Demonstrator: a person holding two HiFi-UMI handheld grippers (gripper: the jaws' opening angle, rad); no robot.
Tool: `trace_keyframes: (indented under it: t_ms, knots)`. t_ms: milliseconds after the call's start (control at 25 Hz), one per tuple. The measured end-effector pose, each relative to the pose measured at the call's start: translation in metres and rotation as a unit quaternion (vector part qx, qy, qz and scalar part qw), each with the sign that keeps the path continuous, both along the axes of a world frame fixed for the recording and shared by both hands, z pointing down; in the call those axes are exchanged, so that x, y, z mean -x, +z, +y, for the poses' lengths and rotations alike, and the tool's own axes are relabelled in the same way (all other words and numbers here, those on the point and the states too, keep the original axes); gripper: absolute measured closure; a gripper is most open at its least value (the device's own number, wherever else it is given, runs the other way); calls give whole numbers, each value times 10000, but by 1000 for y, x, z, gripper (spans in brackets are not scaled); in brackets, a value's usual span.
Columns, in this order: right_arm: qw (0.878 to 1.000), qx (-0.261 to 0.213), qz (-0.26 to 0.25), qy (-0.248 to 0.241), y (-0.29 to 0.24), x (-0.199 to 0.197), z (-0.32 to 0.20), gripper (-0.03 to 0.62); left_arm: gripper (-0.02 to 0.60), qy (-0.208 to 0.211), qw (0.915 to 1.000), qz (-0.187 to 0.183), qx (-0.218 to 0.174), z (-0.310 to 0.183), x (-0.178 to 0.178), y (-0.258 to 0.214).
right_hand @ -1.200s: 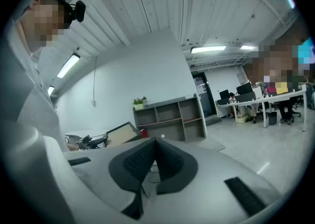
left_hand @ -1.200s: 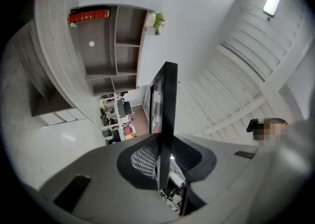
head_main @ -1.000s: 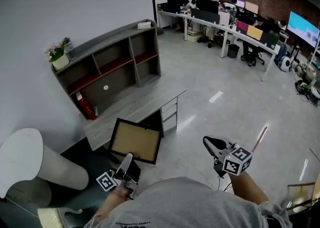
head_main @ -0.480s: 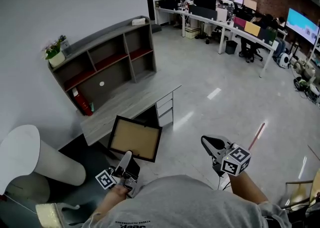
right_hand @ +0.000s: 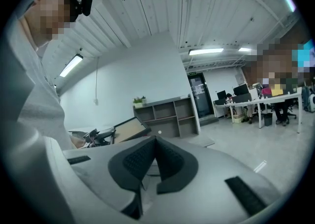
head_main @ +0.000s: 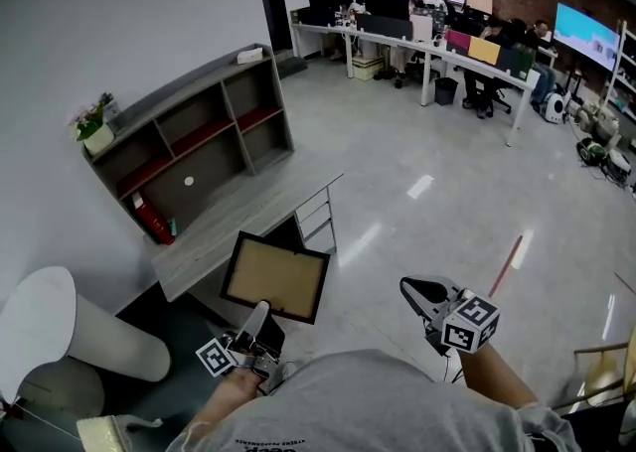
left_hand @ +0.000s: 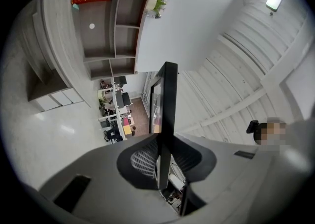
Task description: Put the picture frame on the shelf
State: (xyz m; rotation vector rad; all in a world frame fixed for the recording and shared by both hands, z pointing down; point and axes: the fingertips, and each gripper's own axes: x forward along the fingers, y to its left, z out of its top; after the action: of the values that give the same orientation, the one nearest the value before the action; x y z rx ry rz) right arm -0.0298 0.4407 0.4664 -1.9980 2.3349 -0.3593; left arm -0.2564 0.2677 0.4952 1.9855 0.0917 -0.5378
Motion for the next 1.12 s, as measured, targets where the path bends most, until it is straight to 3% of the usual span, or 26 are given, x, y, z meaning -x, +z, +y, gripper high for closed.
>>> trace_keyframes:
  t_ms: [280, 560, 1120]
  knots:
    - [9999, 45, -72, 121, 5, -16, -3, 576, 494, 183, 9998, -28, 3, -10, -24, 1]
    - [9997, 165, -28, 188, 9, -28, -46, 576, 494, 324, 9994, 21, 80, -58, -43, 6]
    - [9992, 180, 217, 273, -12, -39, -278, 574, 494, 505, 9983, 233, 164, -292, -71, -1]
